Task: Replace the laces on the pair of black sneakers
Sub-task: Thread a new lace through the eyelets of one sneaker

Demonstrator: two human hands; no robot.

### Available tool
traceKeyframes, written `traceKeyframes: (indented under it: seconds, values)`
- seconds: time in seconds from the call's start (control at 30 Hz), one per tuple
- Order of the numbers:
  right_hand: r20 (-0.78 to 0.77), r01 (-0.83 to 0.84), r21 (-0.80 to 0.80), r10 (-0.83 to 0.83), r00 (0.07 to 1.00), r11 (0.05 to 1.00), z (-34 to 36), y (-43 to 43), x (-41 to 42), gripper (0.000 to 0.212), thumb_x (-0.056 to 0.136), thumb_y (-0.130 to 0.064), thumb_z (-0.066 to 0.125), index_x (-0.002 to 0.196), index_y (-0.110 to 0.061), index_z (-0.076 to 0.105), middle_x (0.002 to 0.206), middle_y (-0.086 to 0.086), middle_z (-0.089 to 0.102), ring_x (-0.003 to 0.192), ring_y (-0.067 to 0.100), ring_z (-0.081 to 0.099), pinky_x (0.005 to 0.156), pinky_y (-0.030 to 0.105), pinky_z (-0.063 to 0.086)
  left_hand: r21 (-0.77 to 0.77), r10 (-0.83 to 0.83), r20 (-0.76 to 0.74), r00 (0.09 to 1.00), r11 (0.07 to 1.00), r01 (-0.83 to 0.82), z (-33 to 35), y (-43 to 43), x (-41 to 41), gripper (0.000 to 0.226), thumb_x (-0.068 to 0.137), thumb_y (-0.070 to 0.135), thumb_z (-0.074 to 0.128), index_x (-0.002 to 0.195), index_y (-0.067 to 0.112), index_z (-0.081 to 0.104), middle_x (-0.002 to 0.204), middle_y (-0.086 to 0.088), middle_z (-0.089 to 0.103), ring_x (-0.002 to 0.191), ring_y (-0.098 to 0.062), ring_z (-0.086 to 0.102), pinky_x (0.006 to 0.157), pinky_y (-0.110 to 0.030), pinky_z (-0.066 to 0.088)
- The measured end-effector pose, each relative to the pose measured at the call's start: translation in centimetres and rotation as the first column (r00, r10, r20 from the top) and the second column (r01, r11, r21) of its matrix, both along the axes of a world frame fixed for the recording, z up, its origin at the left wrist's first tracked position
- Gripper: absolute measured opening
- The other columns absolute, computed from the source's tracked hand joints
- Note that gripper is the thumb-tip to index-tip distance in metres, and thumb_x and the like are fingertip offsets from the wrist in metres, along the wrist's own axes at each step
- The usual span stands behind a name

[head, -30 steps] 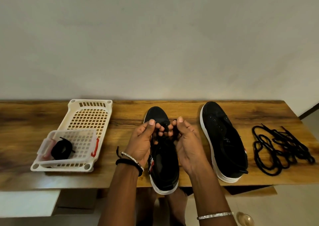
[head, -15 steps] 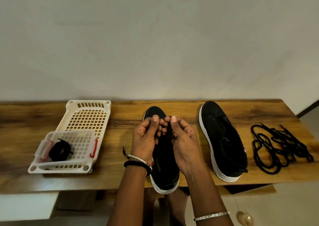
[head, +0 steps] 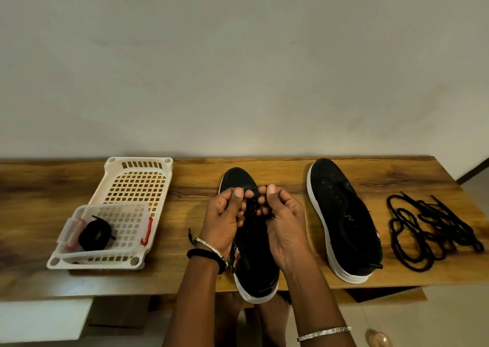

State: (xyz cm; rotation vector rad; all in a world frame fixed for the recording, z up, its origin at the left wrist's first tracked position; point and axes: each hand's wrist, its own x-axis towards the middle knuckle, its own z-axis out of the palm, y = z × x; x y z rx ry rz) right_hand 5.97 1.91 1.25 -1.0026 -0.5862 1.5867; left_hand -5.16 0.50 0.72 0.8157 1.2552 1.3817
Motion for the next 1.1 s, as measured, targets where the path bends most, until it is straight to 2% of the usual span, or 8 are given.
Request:
traceKeyframes:
  seconds: [0.1,0.23,0.4,0.5,0.63,0.83,1.0,1.1]
  values:
    - [-0.106,-0.088,0.046,0.093,0.990,0.995,0.6,-0.2,0.2,0.018,0.099,-0.006,0.057,0.111,0.003,0.067,0.089,0.013,0.070,0.071,0.016,0.064,0.064,0.031,0.060,0.037,-0.069,-0.023,0.997,0.997,0.069,0.3,-0.3,-0.4,0.017,0.099,0.013,0.054,0.099,0.014,0.071,0.070,0.006,0.062,0.062,-0.002,0.050,0.053,-0.016,0.039]
    - [-0.101,-0.074,0.084,0.082,0.991,0.994,0.4,-0.2,0.4,0.019,0.097,0.002,0.057,0.112,0.005,0.067,0.093,0.015,0.072,0.074,0.018,0.066,0.063,0.028,0.059,0.056,-0.022,-0.076,0.997,0.998,0.026,0.6,-0.1,-0.2,0.013,0.094,0.009,0.062,0.102,0.010,0.072,0.078,-0.002,0.074,0.064,-0.003,0.060,0.051,-0.014,0.042]
    - [0.131,0.027,0.095,-0.039,0.991,0.995,-0.8,0.2,0.3,0.013,0.091,0.001,0.068,0.103,-0.001,0.071,0.094,0.021,0.074,0.081,0.025,0.069,0.081,0.040,0.058,0.030,0.114,-0.108,0.988,0.993,-0.112,0.5,-0.1,0.2,0.012,0.087,0.011,0.071,0.097,0.007,0.066,0.078,-0.006,0.077,0.063,-0.010,0.069,0.046,-0.016,0.044]
    - [0.155,0.055,0.088,-0.068,0.986,0.995,-1.1,0.1,0.1,0.013,0.089,0.000,0.071,0.102,-0.001,0.070,0.092,0.021,0.075,0.080,0.026,0.070,0.084,0.044,0.057,0.014,0.135,-0.200,0.970,0.991,-0.135,0.1,0.1,0.1,0.022,0.084,0.019,0.076,0.099,0.014,0.060,0.078,-0.003,0.077,0.067,-0.016,0.072,0.050,-0.023,0.047]
    - [0.181,0.060,0.087,-0.075,0.981,0.994,-1.2,0.1,0.2,0.015,0.088,-0.002,0.072,0.103,-0.001,0.069,0.091,0.021,0.075,0.081,0.028,0.071,0.083,0.041,0.059,-0.019,0.145,-0.212,0.967,0.988,-0.152,-0.3,0.3,-0.4,0.032,0.080,0.023,0.079,0.099,0.016,0.055,0.079,-0.005,0.077,0.064,-0.029,0.067,0.055,-0.031,0.048]
    - [0.187,0.071,0.097,-0.089,0.978,0.993,-1.0,-0.1,0.1,0.018,0.087,-0.001,0.074,0.103,0.002,0.066,0.088,0.023,0.074,0.078,0.027,0.072,0.078,0.036,0.060,-0.015,0.074,-0.013,0.997,0.997,-0.074,0.3,0.0,-0.5,0.009,0.083,0.011,0.073,0.091,0.007,0.072,0.080,-0.010,0.076,0.066,-0.011,0.069,0.053,-0.020,0.046]
    - [0.140,0.077,0.044,-0.082,0.987,0.996,-1.0,0.0,0.2,0.028,0.085,0.000,0.075,0.104,-0.007,0.056,0.084,0.019,0.075,0.075,0.027,0.072,0.078,0.041,0.060,-0.015,-0.014,0.107,0.994,1.000,0.016,0.3,-0.2,-0.7,0.015,0.077,0.020,0.073,0.090,0.013,0.077,0.086,-0.015,0.075,0.072,-0.017,0.068,0.055,-0.020,0.043]
    - [0.133,0.027,0.066,-0.036,0.990,0.997,-0.7,-0.1,0.4,0.014,0.086,0.002,0.073,0.095,-0.005,0.065,0.080,0.018,0.074,0.069,0.024,0.070,0.074,0.038,0.059,-0.052,-0.047,0.127,0.991,0.997,0.054,0.3,-0.2,-0.7,0.020,0.074,0.021,0.075,0.091,0.012,0.076,0.087,-0.015,0.075,0.074,-0.017,0.068,0.055,-0.020,0.042]
